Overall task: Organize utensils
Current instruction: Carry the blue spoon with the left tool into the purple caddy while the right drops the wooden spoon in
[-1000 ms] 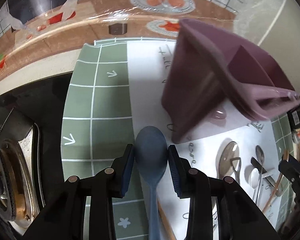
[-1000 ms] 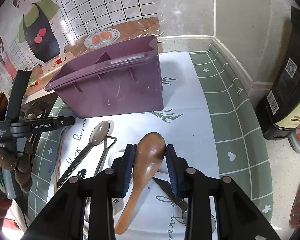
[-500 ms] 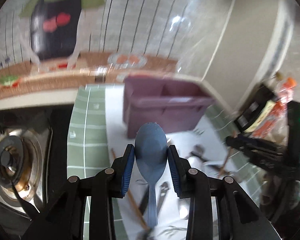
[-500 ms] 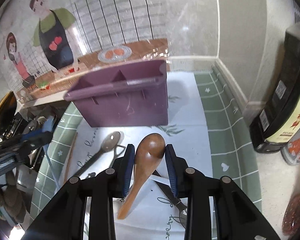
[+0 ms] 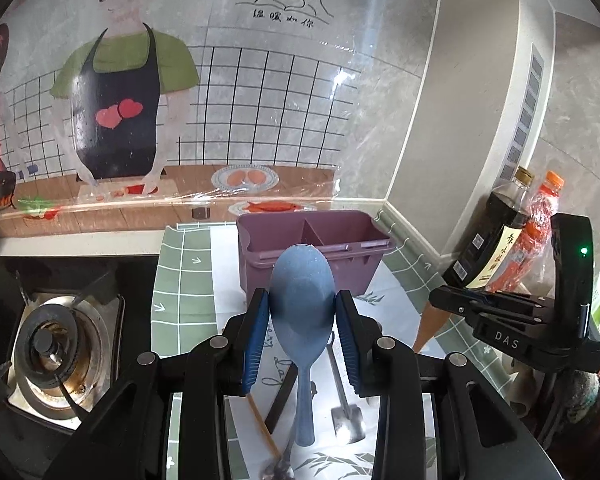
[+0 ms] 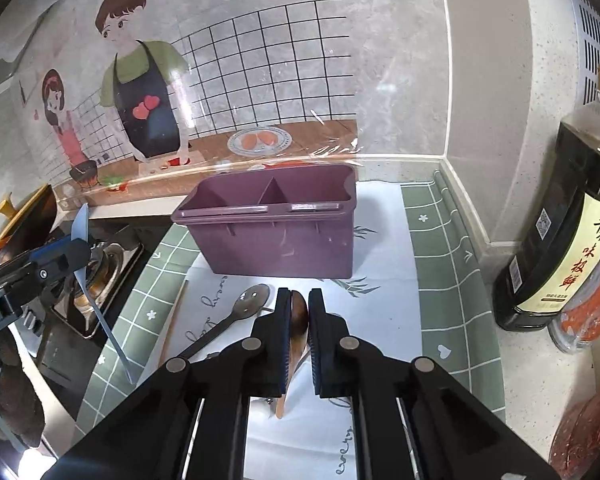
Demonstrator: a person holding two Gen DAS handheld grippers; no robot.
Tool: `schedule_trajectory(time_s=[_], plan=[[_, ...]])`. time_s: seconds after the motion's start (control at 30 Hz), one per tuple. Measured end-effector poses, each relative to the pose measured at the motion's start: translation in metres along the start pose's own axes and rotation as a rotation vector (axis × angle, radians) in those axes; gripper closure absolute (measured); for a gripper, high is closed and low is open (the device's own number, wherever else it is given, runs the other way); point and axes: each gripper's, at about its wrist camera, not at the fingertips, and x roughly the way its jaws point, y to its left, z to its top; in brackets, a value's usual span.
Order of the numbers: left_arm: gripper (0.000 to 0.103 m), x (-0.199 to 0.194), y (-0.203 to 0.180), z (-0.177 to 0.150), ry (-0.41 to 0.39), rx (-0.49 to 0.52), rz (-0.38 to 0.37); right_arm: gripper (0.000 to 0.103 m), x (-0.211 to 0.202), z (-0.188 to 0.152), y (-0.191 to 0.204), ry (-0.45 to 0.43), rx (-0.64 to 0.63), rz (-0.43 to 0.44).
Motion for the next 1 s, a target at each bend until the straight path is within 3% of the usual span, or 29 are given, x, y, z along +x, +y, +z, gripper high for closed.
schedule_trajectory(time_s=[0.3,0.4,0.67,0.8,1.0], plan=[[0.068,-0.023,-0.012,0.018,-0.074,0.004,-0.038,0.095,-0.033,0.015,0.000,-0.057,-0.011,0.006],[0.068,-0.039,-0.018,0.036,-0.135,0.019,-0.046,0.095,-0.054,0.031,0.004,-0.109,-0.035,0.002],[0.068,-0.081,-0.034,0.135,-0.384,0.056,-0.123,0.095,-0.136,0.138,0.024,-0.392,-0.123,-0.023],[0.068,-0.046,-0.028,0.163,-0.404,0.052,-0.102,0.095,-0.117,0.180,0.029,-0.394,-0.151,-0.062],[0.068,0.039,-0.002,0.151,-0.323,-0.014,-0.052,0.095,-0.043,0.178,0.020,-0.309,-0.116,-0.087]])
